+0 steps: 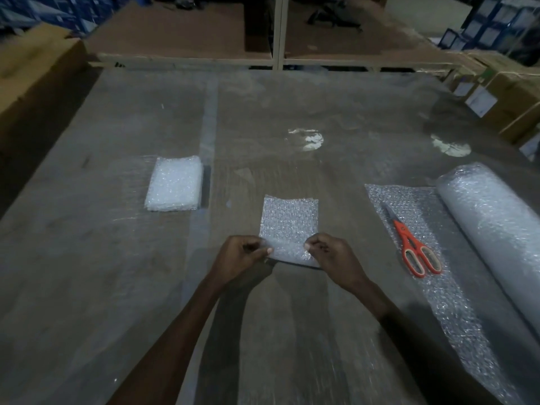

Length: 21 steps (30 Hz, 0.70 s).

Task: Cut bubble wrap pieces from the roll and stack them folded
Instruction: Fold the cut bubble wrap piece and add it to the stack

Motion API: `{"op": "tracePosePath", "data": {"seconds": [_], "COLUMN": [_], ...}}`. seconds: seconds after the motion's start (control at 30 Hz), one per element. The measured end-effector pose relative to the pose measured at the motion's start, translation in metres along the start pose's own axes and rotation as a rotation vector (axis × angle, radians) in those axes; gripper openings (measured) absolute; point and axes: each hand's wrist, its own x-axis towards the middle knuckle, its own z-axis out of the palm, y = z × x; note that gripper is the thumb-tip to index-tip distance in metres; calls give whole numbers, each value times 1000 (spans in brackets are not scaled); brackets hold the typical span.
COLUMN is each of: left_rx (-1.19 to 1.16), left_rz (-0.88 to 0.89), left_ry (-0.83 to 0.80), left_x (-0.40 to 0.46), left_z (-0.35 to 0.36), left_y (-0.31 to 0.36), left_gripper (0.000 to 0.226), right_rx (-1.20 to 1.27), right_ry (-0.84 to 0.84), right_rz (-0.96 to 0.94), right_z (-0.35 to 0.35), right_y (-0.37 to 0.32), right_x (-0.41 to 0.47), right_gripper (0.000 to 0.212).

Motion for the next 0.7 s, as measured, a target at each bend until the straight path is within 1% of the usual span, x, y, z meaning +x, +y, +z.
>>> {"op": "tracePosePath", "data": {"seconds": [0.07,0.13,0.2,0.27,0.33,0.4,0.5,0.53,0.6,0.67,0.7], "left_rx": [-103,-118,-135,-178,-203,-202,-120,-70,57,180,259], "left_rz": [-46,-64,-84,-136,-187,-231,-265,-263,-203,-122,-71], "left_ry": [52,85,110,141,156,157,173,195,248,272,253], "left_x": [7,18,30,43,56,70,92,98,108,114,117], "left_z": [2,4,5,4,3,0,-6,-7,-7,-5,-4], "left_y": [3,3,3,3,5,4,0,-1,-2,0,-1], "left_gripper": [4,12,17,10,3,13,16,15,14,25,30], "right_rx": [212,420,553,570,551,525,504,493,450,415,402], "right_ry": [4,5,-12,2,50,86,115,116,117,131,136], "right_rz": [86,165,231,273,309,335,349,353,360,382,393], "right_z": [-7,-14,-20,-25,-27,-28,-26,-25,-22,-19,-19], "right_y": [-5,-10,-13,-13,-12,-12,-9,-7,0,11,15], "right_x": [8,16,24,35,51,68,94,102,117,129,134], "right_gripper": [22,15,18,19,18,17,17,18,21,22,22]}}
